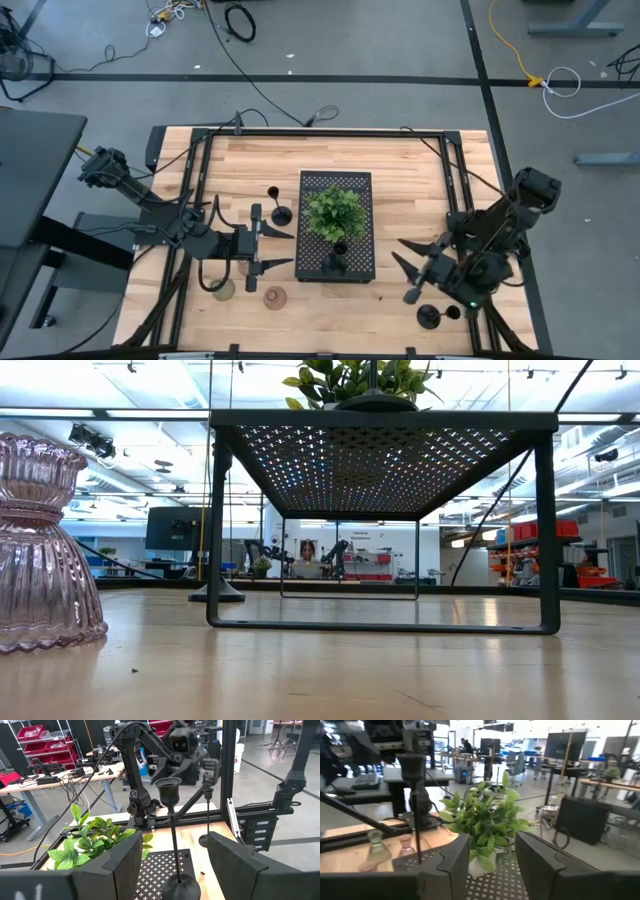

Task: Pick & Place candle stick holders
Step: Align the right black candle holder with the other black candle holder on the shelf

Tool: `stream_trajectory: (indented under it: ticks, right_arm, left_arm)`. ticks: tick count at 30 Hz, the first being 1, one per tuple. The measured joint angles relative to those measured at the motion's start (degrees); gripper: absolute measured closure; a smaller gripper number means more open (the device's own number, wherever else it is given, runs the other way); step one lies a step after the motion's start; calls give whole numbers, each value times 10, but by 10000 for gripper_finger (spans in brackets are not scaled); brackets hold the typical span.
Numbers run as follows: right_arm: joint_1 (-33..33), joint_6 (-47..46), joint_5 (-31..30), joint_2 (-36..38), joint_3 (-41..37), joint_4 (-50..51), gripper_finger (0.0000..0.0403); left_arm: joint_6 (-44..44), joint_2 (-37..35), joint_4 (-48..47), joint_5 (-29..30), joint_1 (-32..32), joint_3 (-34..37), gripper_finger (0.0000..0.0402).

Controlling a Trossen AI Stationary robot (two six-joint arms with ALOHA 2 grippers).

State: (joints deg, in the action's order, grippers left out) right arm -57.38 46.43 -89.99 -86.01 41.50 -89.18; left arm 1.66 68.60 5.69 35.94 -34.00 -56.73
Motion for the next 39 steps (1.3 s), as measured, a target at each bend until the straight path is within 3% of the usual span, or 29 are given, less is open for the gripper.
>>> stream_trajectory:
  ticks: [18,31,39]
  right_arm:
    - [-233,27,0,20,-10,29,265]
    - [-373,-43,0,146,-181,-8,292]
    - [-466,-155,0,160,-247,4,283]
  left_arm:
    - [-29,0,-5,-2,0,0,177]
    - [-30,0,-3,-2,0,0,177]
    - [-30,0,4,-2,0,0,177]
